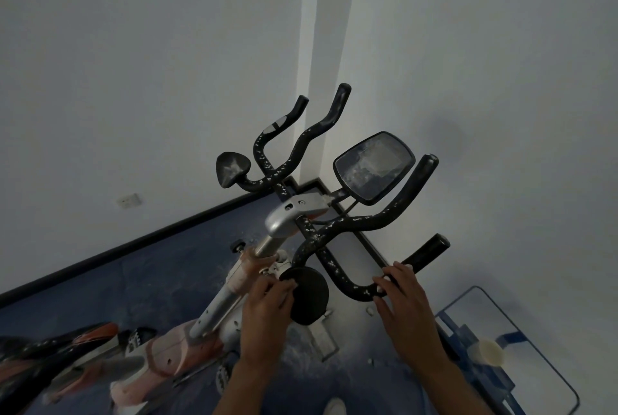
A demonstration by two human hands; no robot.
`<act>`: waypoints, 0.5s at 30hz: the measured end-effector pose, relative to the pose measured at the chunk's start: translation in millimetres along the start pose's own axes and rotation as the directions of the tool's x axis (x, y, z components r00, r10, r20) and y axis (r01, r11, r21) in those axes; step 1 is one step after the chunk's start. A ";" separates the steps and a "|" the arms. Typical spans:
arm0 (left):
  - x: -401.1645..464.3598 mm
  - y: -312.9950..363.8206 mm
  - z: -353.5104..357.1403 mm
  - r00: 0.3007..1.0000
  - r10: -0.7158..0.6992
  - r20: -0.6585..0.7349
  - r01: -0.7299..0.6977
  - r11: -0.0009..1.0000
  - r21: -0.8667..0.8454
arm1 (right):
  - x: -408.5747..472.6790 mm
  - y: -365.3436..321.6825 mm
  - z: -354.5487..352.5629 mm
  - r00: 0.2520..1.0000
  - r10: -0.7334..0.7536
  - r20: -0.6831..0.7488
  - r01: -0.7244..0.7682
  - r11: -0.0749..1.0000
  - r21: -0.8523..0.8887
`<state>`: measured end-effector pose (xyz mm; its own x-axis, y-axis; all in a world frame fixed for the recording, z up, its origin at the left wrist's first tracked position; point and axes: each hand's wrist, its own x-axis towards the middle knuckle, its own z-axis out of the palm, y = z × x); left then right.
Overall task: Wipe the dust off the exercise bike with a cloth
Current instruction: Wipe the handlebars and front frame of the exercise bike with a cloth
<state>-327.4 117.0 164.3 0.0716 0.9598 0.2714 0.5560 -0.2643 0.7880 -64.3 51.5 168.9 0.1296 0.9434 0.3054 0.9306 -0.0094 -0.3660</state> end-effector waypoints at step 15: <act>13.0 42.7 9.8 0.990 0.106 0.094 -0.094 0.988 -0.124 | 0.7 -1.3 0.2 1.000 -0.008 -0.030 0.009 1.000 0.012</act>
<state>-294.6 119.1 196.1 0.2075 0.9311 0.3000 0.4397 -0.3627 0.8217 -65.5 52.2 169.5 0.1321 0.9331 0.3345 0.9273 0.0029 -0.3742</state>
